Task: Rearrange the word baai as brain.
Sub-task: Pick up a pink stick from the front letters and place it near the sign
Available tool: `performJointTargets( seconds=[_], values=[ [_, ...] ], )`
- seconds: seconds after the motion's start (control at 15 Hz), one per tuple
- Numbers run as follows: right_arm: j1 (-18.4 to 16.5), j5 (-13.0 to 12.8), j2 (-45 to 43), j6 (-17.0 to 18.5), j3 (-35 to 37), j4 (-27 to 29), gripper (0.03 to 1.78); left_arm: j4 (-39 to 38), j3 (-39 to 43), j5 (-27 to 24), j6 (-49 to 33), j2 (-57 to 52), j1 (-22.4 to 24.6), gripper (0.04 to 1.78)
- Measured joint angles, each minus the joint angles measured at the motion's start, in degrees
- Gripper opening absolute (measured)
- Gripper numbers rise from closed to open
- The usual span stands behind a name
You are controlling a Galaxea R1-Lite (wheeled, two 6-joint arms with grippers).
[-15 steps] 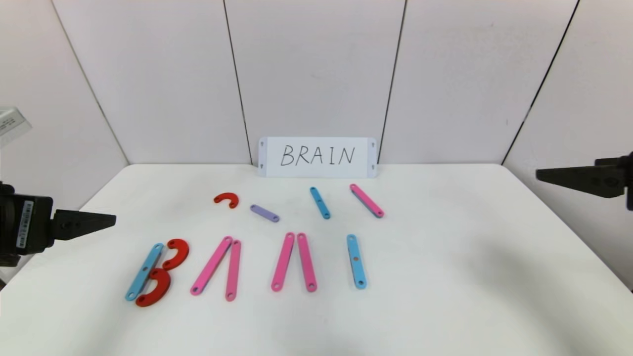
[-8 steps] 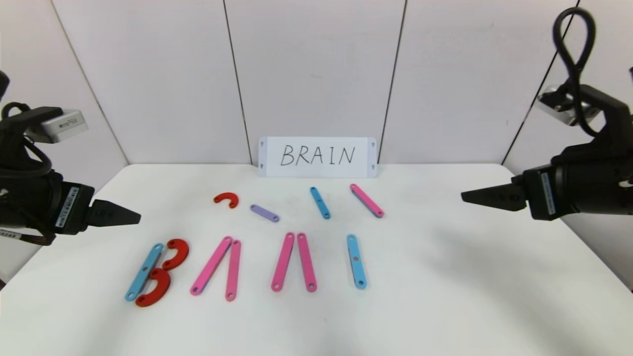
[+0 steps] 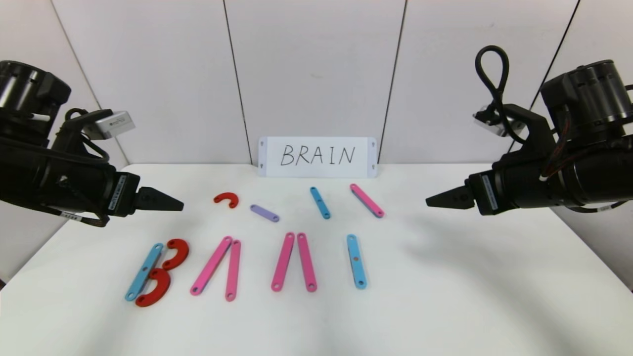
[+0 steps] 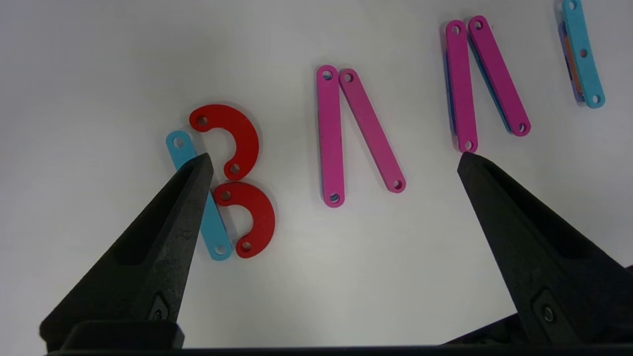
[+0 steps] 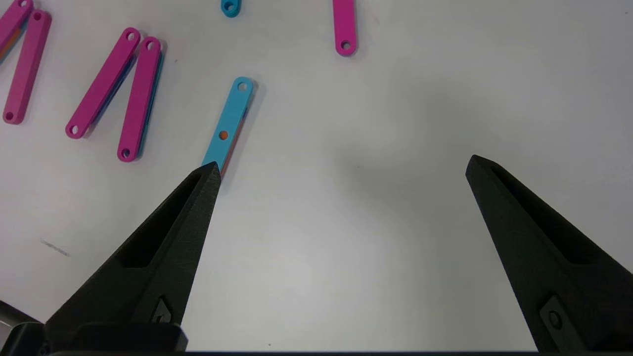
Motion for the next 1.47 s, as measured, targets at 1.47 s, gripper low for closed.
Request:
performJointTargets(
  seconds=[1.47],
  values=[
    [-0.7,-0.8,9.8,-1.1,-11.8,1.6,1.74,11.2,-14.6,20.4,-12.1,22.5,-11.4,1.73]
  ],
)
